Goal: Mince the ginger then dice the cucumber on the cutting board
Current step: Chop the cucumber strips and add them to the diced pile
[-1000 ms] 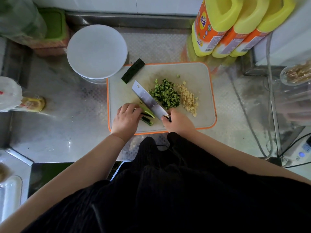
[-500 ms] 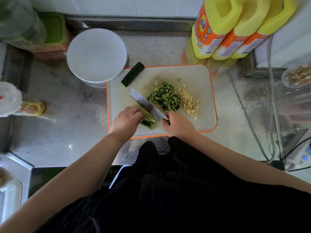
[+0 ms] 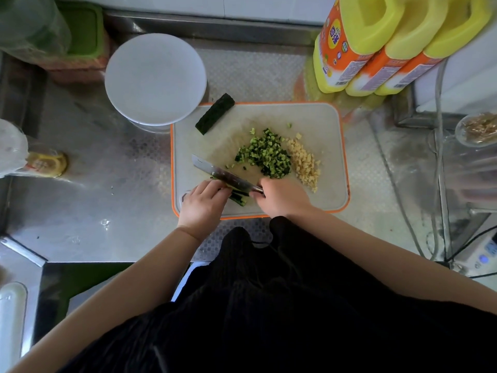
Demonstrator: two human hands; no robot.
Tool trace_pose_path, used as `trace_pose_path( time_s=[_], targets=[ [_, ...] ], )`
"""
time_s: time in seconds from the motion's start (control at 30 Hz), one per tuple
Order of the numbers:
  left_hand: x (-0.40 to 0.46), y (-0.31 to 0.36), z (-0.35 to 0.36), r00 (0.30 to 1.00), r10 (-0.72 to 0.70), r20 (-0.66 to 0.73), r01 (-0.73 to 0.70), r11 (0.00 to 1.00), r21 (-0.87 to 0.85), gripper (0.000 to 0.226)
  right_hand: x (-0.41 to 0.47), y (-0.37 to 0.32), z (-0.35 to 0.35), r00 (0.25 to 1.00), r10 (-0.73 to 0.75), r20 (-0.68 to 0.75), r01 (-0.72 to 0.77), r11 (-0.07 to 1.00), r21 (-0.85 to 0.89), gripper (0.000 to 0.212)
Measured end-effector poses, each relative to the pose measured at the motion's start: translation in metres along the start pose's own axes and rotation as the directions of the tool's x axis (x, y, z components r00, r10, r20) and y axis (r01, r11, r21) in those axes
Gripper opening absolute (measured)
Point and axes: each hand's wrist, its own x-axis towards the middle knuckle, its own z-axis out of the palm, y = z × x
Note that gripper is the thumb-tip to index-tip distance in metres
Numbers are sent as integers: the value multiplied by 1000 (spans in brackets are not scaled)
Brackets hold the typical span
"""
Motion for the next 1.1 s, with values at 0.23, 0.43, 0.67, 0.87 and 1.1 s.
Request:
trace_pose_path(
  time_s=[0.23,0.43,0.67,0.87,1.1],
  targets=[
    [3,4,-3,998,8,-68,-11,999,-42,20,5,2,-2,998,-6,64,8,1000,-28,35],
    [2,2,0,999,-24,-42,23,999,-41,17,5,0,-3,996,-23,87,29,997,-66,36],
    [3,2,1,999,-16,-44,14,999,-33,22,5,-3,-5,992,3,130,9,996,-93,39],
    [-1,-1,2,999,-3,-39,1,999,-35,26,3,-12,-8,985,33,167,-16,995,-103,40],
    [-1,2,2,998,-14,-64,10,998,-59,24,0,-16,-5,987,31,155,-17,996,-90,30]
  ],
)
